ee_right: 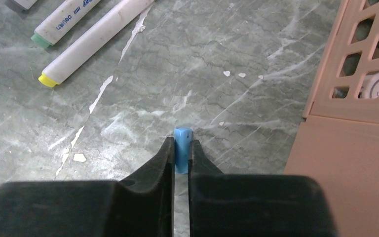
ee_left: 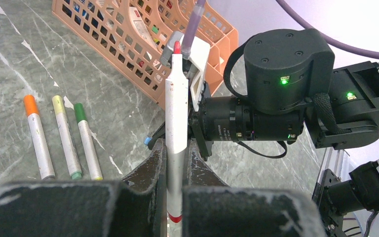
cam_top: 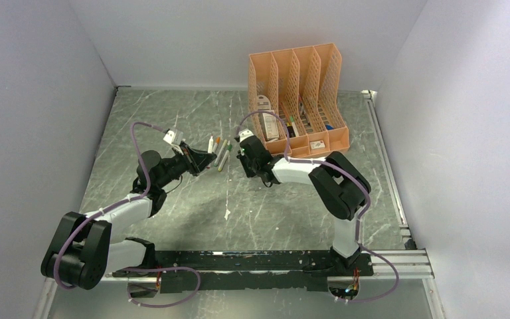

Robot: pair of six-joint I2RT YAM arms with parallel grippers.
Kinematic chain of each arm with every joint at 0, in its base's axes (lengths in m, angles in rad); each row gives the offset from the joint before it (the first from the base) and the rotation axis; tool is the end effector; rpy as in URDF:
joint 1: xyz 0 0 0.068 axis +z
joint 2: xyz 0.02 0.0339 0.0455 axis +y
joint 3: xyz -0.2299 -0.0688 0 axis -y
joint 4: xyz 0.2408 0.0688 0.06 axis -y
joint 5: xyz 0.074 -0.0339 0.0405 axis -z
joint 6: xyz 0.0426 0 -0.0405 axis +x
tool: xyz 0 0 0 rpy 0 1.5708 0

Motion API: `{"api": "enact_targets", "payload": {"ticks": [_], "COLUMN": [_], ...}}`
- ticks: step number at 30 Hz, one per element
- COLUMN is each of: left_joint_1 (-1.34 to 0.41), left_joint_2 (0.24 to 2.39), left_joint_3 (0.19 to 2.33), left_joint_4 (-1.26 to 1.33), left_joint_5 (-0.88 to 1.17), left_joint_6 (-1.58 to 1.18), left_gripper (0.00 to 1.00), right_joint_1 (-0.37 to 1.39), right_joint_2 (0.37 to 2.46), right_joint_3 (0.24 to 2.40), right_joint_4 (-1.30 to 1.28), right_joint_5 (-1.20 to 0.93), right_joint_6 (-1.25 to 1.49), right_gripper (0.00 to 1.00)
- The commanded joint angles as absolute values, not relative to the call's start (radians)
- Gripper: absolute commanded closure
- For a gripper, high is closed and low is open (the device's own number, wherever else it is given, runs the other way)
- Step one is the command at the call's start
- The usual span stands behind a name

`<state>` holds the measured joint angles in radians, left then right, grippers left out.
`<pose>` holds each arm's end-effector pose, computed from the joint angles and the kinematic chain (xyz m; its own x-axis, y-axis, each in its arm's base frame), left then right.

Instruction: Insert the pens into the pen caps

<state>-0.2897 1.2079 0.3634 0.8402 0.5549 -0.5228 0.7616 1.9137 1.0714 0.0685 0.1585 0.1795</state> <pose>0.2364 -0.0939 0.1878 -0.3769 -0.3305 -0.8653 0.6458 0.5759 -0.5013 0.2836 0.2611 0.1092 -0.6047 -0.3330 -0.7235 -0.4998 0.8659 0.0192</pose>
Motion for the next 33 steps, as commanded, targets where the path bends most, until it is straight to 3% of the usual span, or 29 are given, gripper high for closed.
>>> {"api": "enact_targets", "payload": {"ticks": [1, 6, 15, 22, 33], "left_joint_1": [-0.284, -0.289, -0.444, -0.614, -0.658], "left_joint_2": [1.207, 1.272, 1.554, 1.639, 1.62], "left_joint_3": [0.39, 0.359, 0.291, 0.376, 0.406], "left_joint_4": [0.883, 1.065, 1.789, 1.812, 1.812], "left_joint_5": [0.581, 0.674, 0.687, 0.678, 0.642], "left_joint_6": [-0.534, -0.641, -1.008, -0.973, -0.954], "left_gripper": [0.93, 0.93, 0.93, 0.93, 0.93], "right_joint_1": [0.767, 0.761, 0.675, 0.64, 0.64], "right_joint_2": [1.866, 1.63, 1.233, 1.193, 1.171], "right_joint_3": [1.054, 0.89, 0.589, 0.544, 0.543], "right_joint_4": [0.056, 0.267, 0.79, 1.004, 0.951], "right_joint_5": [0.189, 0.166, -0.094, -0.206, -0.225], "right_joint_6": [0.199, 0.254, 0.554, 0.704, 0.661], "right_gripper": [1.0, 1.0, 1.0, 1.0, 1.0]}}
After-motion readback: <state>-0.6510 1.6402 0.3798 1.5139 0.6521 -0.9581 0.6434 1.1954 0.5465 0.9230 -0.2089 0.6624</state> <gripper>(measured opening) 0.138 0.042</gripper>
